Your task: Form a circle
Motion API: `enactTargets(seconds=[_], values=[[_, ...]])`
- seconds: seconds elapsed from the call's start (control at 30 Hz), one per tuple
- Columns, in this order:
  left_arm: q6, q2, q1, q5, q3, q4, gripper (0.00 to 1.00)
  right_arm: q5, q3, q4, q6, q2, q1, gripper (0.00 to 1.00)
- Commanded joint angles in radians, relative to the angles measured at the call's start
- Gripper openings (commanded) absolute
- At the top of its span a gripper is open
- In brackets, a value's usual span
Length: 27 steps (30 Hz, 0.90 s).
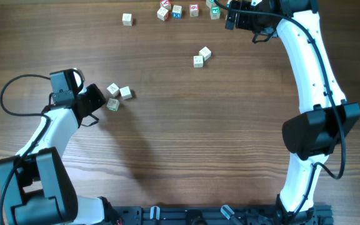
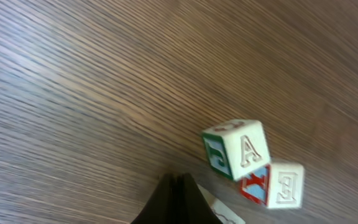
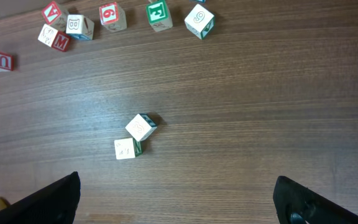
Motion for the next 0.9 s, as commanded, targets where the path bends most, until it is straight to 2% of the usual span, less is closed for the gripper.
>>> enactTargets(seconds=[0.0, 0.27, 0.6, 0.87], values=[[0.005, 0.023, 0.005, 0.011, -0.002, -0.003, 0.04, 0.016, 0.010, 0.002, 0.001, -0.034, 0.001, 1.00], [-0.022, 0.122, 0.003, 0.020, -0.002, 0.002, 0.04, 0.016, 0.011, 0.002, 0.002, -0.034, 0.001, 1.00], [-0.021, 0.122, 0.003, 0.112, -0.002, 0.087, 0.04, 0.016, 0.010, 0.002, 0.002, -0.034, 0.001, 1.00], [-0.021, 0.122, 0.003, 0.167, -0.002, 0.091, 0.04, 0.016, 0.010, 0.002, 0.002, -0.034, 0.001, 1.00]])
